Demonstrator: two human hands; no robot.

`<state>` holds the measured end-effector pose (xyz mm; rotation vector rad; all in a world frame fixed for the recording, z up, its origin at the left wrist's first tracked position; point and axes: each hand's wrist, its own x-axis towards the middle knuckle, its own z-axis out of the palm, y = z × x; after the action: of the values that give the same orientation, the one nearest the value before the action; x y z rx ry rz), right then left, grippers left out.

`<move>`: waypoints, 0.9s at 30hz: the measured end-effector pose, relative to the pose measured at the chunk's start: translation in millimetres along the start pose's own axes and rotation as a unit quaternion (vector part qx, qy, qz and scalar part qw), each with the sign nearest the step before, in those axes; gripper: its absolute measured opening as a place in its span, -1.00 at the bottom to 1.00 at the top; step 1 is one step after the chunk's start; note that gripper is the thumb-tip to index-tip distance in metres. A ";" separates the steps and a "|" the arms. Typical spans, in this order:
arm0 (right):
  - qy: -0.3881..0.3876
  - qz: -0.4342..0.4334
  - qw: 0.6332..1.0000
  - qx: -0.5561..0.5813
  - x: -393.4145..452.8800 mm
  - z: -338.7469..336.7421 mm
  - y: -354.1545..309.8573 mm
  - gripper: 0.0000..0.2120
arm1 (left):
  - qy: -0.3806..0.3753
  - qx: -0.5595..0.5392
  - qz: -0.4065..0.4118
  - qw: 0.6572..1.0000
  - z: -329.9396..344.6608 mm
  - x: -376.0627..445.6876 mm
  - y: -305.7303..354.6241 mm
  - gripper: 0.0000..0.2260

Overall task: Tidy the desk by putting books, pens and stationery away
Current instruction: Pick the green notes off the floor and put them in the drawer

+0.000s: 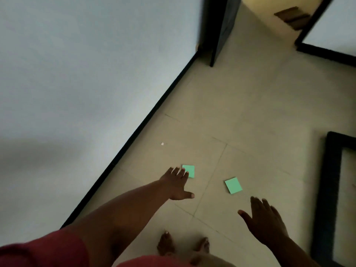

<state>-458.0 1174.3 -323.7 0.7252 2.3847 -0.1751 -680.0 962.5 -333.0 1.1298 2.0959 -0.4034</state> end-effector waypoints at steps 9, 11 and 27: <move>-0.055 0.007 0.996 0.063 74.7 31.2 41.6 0.20 | -0.056 0.049 -0.003 0.997 -14.5 96.9 16.3 -0.18; -0.071 -0.013 0.996 0.051 100.2 34.0 51.7 0.20 | -0.063 0.034 -0.010 0.997 -17.0 116.7 20.2 -0.20; -0.126 0.002 0.986 0.111 283.7 127.5 97.7 -0.38 | -0.102 -0.002 -0.073 0.992 53.8 327.3 8.4 -0.26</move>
<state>-520.9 1348.3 -592.1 0.7594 2.1416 -0.5076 -768.9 1132.8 -603.6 0.8938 2.0025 -0.5595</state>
